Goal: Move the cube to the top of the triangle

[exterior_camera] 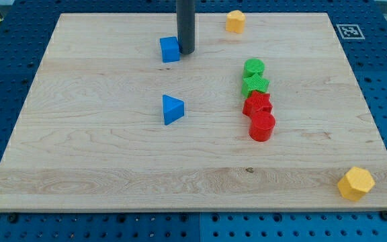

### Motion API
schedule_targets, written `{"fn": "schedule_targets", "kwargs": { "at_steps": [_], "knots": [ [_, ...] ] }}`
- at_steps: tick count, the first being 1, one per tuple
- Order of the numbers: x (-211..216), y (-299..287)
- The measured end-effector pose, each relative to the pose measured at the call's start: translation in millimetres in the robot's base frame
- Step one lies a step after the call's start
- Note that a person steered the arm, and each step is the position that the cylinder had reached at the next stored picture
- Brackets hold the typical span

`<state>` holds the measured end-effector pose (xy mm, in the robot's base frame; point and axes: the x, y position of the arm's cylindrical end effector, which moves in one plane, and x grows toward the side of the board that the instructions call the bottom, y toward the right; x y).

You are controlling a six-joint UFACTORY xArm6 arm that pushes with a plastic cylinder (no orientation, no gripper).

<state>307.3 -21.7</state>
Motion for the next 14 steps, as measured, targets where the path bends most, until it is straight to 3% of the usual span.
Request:
{"fn": "schedule_targets", "kwargs": {
  "at_steps": [1,2,4,7,14],
  "knots": [
    [-39.9,0.0],
    [-48.9,-14.4],
    [-16.6,-17.1],
    [-8.9,-40.2],
    [81.6,-24.8]
  ]
}}
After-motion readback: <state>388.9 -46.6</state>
